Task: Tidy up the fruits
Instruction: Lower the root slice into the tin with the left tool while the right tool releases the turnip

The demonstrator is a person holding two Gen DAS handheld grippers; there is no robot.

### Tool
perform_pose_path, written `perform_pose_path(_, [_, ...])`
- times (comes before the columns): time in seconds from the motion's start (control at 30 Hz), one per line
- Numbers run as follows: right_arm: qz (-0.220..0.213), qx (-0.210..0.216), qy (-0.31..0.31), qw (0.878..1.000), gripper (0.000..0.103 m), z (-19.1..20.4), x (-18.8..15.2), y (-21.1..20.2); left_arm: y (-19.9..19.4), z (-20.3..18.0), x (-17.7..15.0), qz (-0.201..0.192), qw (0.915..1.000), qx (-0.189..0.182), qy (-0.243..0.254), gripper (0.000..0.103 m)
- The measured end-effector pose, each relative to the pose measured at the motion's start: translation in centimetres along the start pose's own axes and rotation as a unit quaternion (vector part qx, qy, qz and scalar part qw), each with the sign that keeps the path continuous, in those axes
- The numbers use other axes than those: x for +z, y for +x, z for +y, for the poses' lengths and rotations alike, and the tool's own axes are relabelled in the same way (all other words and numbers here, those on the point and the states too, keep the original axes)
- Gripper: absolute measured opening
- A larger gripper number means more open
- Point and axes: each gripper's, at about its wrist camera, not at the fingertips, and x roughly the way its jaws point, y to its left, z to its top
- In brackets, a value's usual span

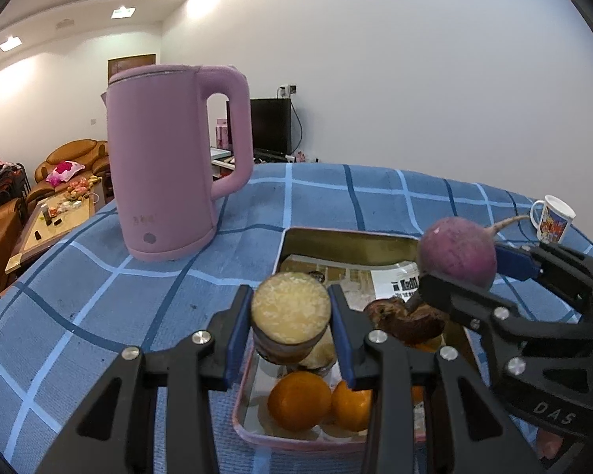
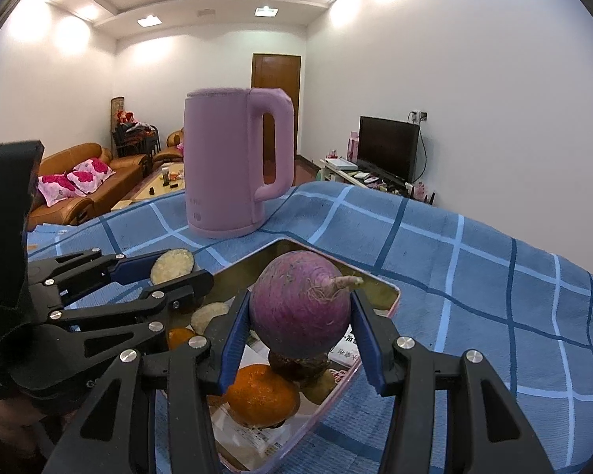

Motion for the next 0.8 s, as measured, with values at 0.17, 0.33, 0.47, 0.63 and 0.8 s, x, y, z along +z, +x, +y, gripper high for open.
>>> perform_pose_path(0.17, [0.021,0.005,0.0,1.0,0.052,-0.1,-0.5,1.4,0.5,-0.1,-0.2,0.012,0.9999,-0.005,0.004,0.04])
perform_pose_path(0.33, [0.028,0.007,0.001,1.0,0.052,-0.2,-0.4,2.1,0.9,0.0,-0.3,0.026,0.9996,-0.012,0.003,0.04])
perform_pose_path(0.47, [0.032,0.013,-0.002,0.999,0.053,-0.3,-0.4,2.2,1.0,0.0,-0.3,0.032,0.9994,-0.007,0.008,0.042])
perform_pose_path(0.63, [0.036,0.018,0.004,0.999,0.06,-0.6,-0.6,2.0,0.8,0.4,-0.4,0.033,0.9994,-0.001,0.005,0.056])
perform_pose_path(0.8, [0.017,0.019,0.007,1.0,0.065,-0.6,-0.8,0.7,-0.3,0.4,-0.4,0.019,0.9998,0.004,0.003,0.076])
